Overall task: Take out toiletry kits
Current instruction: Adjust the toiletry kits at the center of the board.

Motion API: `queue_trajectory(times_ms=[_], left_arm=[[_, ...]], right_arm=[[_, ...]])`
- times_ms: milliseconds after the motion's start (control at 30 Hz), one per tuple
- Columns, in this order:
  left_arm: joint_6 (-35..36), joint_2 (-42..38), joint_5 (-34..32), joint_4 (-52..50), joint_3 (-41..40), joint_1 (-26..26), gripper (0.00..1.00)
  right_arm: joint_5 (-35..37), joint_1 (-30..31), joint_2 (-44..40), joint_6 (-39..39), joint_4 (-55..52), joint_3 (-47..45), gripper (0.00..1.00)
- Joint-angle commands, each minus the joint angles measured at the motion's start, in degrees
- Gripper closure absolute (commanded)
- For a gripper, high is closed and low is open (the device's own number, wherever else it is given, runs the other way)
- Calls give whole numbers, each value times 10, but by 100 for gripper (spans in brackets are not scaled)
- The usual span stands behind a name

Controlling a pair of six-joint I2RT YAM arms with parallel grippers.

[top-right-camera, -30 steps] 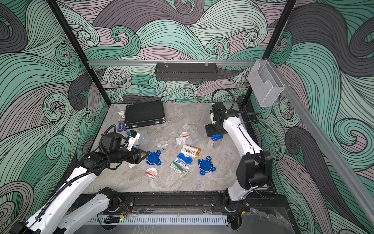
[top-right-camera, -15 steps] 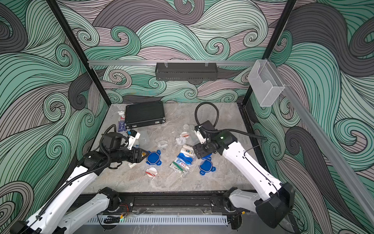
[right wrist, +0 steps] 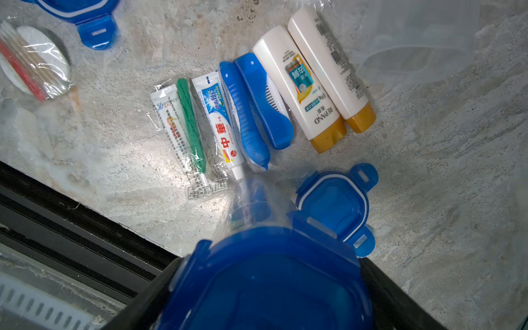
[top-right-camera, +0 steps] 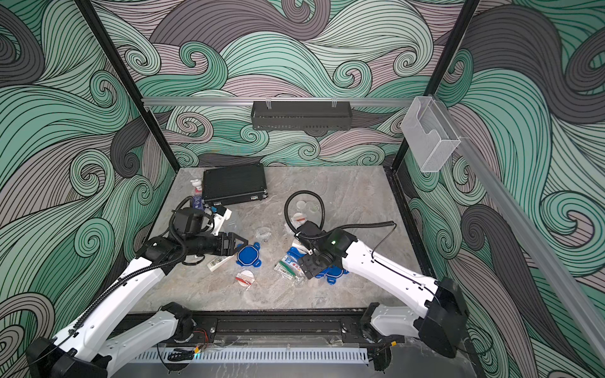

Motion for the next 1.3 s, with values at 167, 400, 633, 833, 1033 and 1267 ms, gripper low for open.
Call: queue_trajectory(times_ms=[167,400,633,833,1033,1267], left_arm=[[-7,6,6,14,22,-7,33],[-3,14,4,13,22,-8,33],[4,12,-1,3,23,-9,33],[5,14,0,0,28,-8,33],[8,16,4,-9,34,-9,33],[9,16,2,-7,28,-9,33]], right_arm=[[21,15,25,30,31,16,47],[15,34,54,37,59,34,48],[36,54,77,36,66,65,49],[34,56,78,30,53,54,49],[36,69,58,16,10,68,49],[31,83,47,22,-3,69,49]])
